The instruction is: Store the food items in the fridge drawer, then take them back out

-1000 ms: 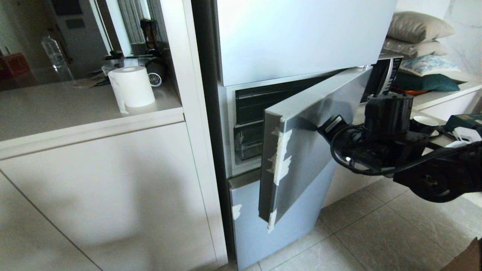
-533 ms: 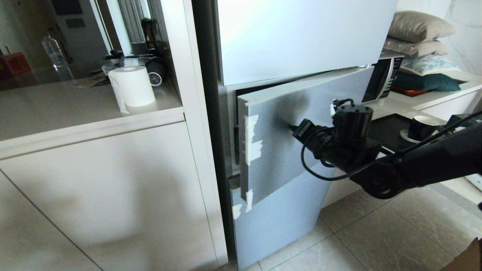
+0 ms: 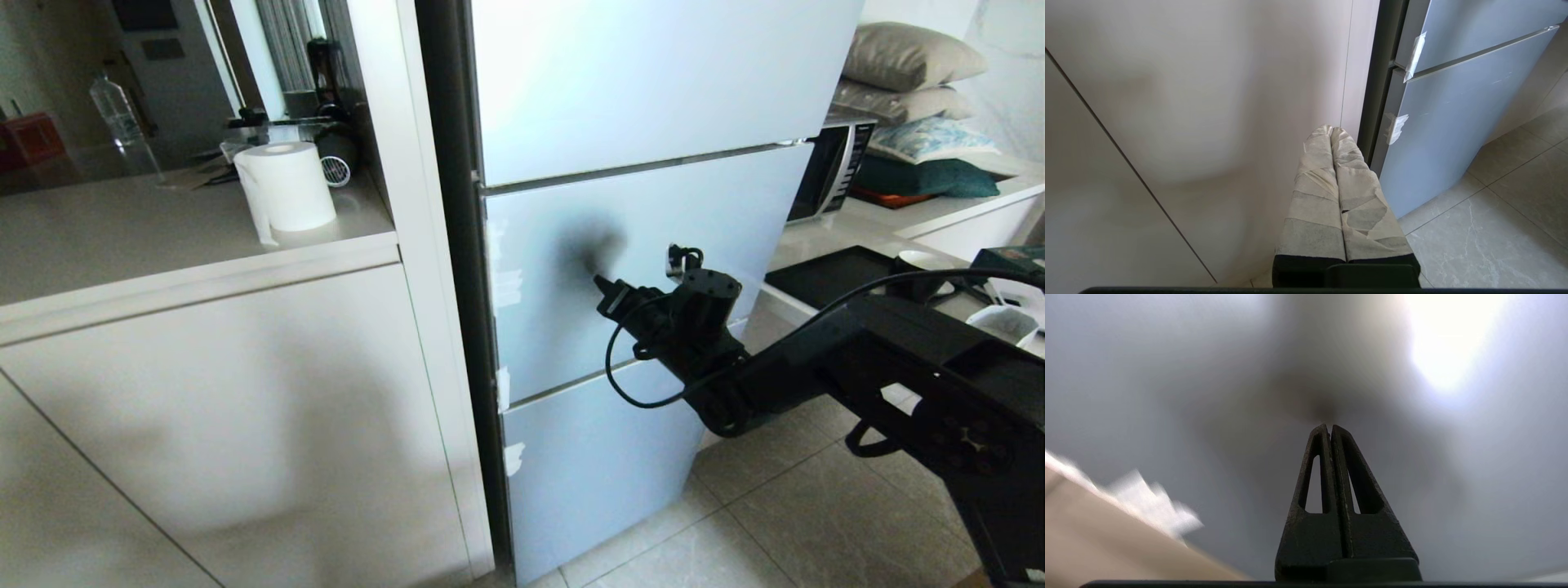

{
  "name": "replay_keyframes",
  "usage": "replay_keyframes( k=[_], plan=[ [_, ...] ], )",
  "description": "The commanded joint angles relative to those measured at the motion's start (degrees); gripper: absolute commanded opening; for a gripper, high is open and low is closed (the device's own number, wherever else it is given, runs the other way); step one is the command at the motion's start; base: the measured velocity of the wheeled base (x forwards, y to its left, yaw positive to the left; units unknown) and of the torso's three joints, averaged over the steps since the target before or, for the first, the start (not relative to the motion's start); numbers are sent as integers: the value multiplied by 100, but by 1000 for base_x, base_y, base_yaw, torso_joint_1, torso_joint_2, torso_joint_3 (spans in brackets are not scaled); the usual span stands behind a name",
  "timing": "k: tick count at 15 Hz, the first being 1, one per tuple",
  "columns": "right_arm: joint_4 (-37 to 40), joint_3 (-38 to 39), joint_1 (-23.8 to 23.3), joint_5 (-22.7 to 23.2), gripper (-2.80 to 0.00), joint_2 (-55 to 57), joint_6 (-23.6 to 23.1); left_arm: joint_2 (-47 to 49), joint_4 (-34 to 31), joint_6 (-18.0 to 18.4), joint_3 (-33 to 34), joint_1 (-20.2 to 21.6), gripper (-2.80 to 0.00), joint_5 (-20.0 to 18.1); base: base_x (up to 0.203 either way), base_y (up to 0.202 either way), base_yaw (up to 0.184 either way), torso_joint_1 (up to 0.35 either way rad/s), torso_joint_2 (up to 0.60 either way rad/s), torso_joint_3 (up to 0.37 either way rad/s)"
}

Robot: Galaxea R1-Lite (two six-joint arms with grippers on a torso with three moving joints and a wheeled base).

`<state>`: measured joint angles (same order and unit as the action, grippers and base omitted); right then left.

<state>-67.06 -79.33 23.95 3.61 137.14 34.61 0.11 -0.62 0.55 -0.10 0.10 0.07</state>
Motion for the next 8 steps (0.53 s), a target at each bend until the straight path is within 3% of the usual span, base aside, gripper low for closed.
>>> replay_keyframes(
  k=[1,5,8],
  plan=[
    [-198,961,38,4,-280,-810,1,-2,1,3,1,-1,-280,1,0,0,0,0,0,0],
    [-494,3494,79,-24,-280,-3089,-358,-2,1,-2,1,-1,-280,1,0,0,0,0,0,0],
    [-556,5473,-56,-194,-280,-4904,-1303,-2,1,5,1,-1,-280,1,0,0,0,0,0,0]
  ],
)
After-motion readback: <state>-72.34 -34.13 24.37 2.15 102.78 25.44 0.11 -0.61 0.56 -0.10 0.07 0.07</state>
